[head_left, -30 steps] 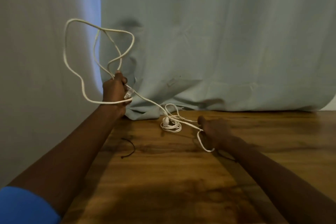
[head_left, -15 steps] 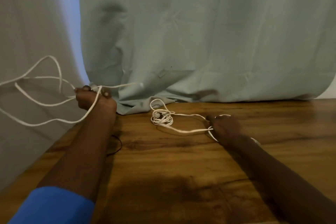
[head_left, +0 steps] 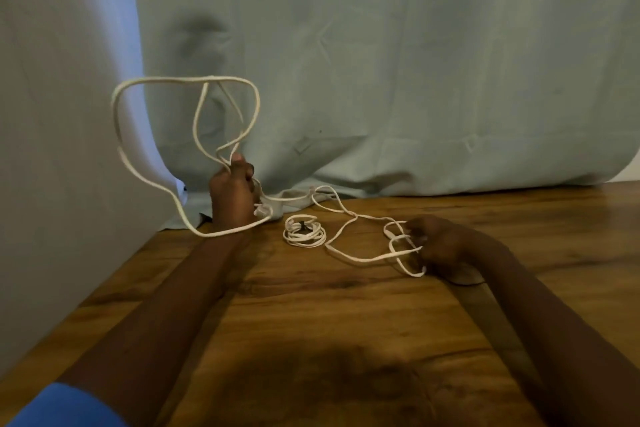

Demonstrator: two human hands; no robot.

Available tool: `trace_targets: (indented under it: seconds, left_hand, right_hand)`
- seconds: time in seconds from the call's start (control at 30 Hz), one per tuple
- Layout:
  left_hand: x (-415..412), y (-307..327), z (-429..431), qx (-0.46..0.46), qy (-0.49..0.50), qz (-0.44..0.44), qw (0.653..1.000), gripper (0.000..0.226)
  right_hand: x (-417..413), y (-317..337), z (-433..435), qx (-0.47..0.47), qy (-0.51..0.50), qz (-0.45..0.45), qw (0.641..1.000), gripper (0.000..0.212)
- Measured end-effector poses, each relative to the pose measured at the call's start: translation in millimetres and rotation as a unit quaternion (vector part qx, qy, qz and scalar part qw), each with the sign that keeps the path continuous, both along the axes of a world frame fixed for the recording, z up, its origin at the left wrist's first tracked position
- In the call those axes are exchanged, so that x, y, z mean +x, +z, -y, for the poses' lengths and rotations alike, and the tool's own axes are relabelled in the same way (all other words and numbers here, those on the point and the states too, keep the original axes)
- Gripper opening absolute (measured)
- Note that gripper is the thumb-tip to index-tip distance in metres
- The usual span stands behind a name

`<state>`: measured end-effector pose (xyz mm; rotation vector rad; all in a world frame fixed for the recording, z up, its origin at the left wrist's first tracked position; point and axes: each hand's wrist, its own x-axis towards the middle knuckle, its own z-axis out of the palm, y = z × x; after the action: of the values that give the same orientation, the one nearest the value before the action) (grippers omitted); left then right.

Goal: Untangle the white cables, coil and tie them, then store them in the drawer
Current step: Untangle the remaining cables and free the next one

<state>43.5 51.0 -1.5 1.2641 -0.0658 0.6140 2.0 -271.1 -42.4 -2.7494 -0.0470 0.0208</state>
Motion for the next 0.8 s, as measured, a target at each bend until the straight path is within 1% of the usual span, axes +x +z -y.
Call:
trace_targets:
  seconds: [0.07,0.1,0.17,0.2,0.23,0.27,0.3,0.33,0.37,0.43,0.47,0.5,0.57,0.6,0.63,0.67,0.73,0.8]
  left_hand:
    - [-7,6,-8,0.084,0.051,0.020,0.995,0.047]
    - [-8,8,-15,0.140,0.097,0.034,0.985,0.047]
    - [-15,12,-28,0.253,0.166,0.067,0.951,0.043]
    - [-18,15,-34,0.310,0.184,0.079,0.929,0.039]
    - [-22,19,-41,0.368,0.197,0.072,0.906,0.035]
    - [-26,24,-45,0.415,0.206,0.043,0.885,0.031]
    - [-30,26,-49,0.453,0.212,0.002,0.866,0.028]
    - [-33,27,-53,0.482,0.210,-0.033,0.850,0.025]
    - [-35,26,-57,0.502,0.199,-0.063,0.840,0.022]
    - [-42,23,-65,0.527,0.166,-0.111,0.826,0.021]
    - [-45,21,-68,0.533,0.140,-0.131,0.824,0.027]
    - [-46,19,-71,0.525,0.102,-0.147,0.832,0.028]
    - [-48,15,-78,0.455,0.008,-0.177,0.873,0.012]
    - [-47,12,-82,0.415,-0.012,-0.186,0.891,0.007]
    - [-43,7,-88,0.387,-0.005,-0.179,0.904,0.010]
    - [-35,1,-93,0.378,0.017,-0.159,0.912,0.014]
    - [-25,-10,-102,0.376,0.074,-0.110,0.917,0.017]
    - [-25,-12,-107,0.376,0.141,-0.059,0.914,0.017]
  right_hand:
    - [0,11,0,-0.028,-0.006,-0.020,0.999,0.075]
    - [-2,18,-1,-0.044,0.000,-0.042,0.998,0.076]
    - [-5,30,-3,-0.079,0.020,-0.081,0.993,0.073]
    - [-7,35,-5,-0.095,0.026,-0.087,0.991,0.074]
    - [-7,39,-8,-0.116,0.025,-0.082,0.990,0.077]
    - [-6,42,-11,-0.136,0.019,-0.063,0.989,0.080]
    - [-3,43,-16,-0.155,0.013,-0.037,0.987,0.079]
    - [-1,43,-23,-0.172,0.012,-0.011,0.985,0.072]
    - [2,42,-31,-0.189,0.016,0.008,0.982,0.066]
    - [3,40,-51,-0.226,0.013,0.005,0.974,0.061]
    - [2,39,-60,-0.256,0.009,-0.005,0.966,0.061]
    - [-1,38,-67,-0.288,0.002,-0.021,0.957,0.063]
    - [-4,37,-74,-0.338,-0.014,-0.052,0.940,0.068]
    - [-5,38,-76,-0.358,-0.018,-0.069,0.931,0.070]
    - [-5,39,-77,-0.372,-0.022,-0.082,0.924,0.072]
    - [-3,40,-78,-0.378,-0.025,-0.087,0.921,0.073]
    - [-3,46,-80,-0.390,-0.033,-0.085,0.916,0.072]
    - [-9,56,-89,-0.405,-0.022,-0.045,0.913,0.058]
